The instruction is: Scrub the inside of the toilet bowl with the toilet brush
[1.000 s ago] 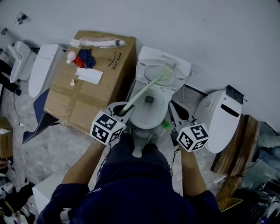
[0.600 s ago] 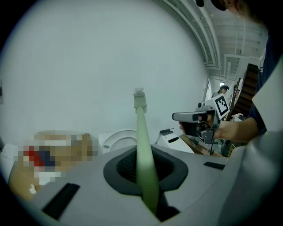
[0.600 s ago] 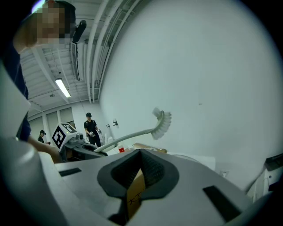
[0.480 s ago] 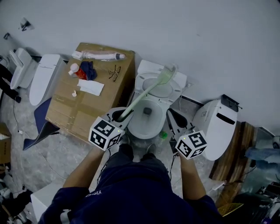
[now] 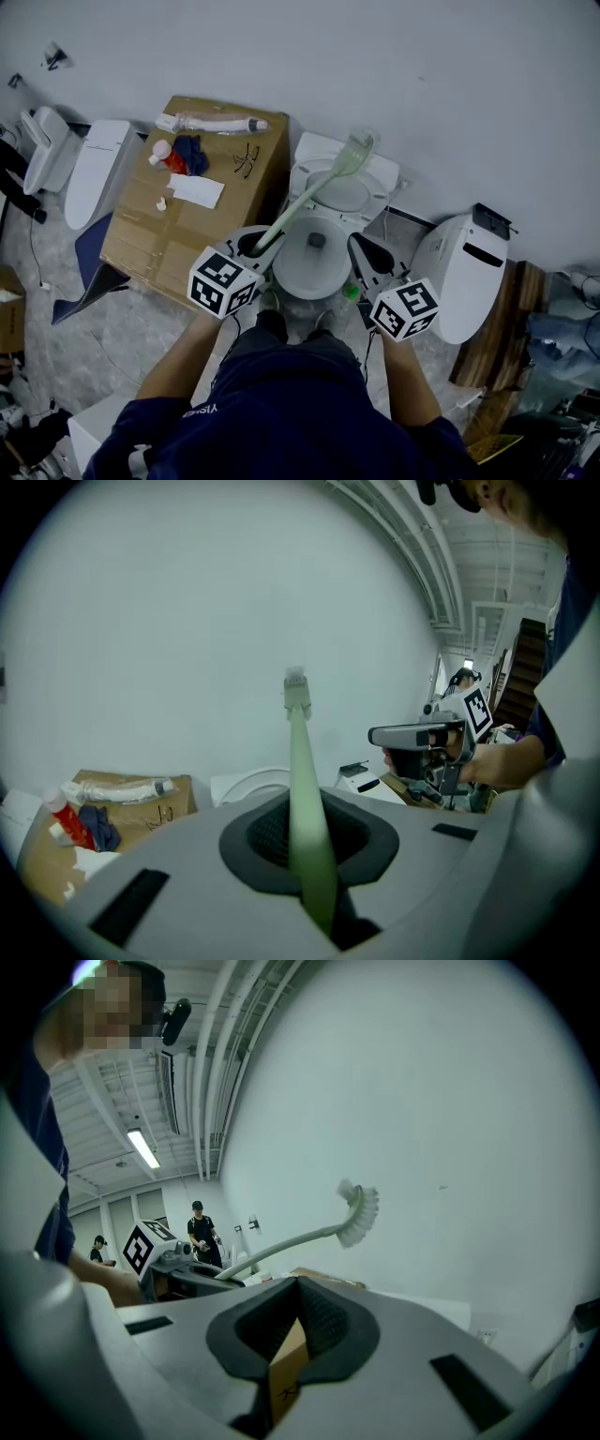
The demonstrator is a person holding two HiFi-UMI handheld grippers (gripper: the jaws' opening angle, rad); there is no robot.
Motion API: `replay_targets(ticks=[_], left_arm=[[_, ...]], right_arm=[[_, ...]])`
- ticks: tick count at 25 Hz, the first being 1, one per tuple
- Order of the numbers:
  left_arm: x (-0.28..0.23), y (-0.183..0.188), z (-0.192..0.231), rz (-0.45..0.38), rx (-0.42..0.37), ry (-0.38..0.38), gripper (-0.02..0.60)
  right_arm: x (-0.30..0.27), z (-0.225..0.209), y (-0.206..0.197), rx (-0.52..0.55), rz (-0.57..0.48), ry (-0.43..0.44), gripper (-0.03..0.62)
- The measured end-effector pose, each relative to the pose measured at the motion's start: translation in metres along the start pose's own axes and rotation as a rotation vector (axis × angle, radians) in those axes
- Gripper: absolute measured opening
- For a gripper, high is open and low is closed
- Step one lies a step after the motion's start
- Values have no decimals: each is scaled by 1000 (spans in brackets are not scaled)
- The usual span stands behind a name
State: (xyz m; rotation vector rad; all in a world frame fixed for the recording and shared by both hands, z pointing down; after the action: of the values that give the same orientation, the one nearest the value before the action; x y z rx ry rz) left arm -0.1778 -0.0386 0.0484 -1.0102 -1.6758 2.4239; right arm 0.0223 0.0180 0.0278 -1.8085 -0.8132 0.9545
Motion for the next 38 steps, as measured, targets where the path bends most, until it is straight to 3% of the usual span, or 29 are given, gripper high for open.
replay_targets(ticks=[38], left_arm=[[-11, 3, 1, 9, 14, 32, 51]], right_arm=[[-2, -19, -1, -11, 25, 26, 0]])
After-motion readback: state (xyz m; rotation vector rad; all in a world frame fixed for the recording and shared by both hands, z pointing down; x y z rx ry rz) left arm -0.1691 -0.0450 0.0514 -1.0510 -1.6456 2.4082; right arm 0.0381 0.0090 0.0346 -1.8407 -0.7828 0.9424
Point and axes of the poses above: the fingertips, and each gripper's own axes: x backward along the fingers, z to its left, y out of its top, the point moved 6 cm from there along x, backward along the fingers
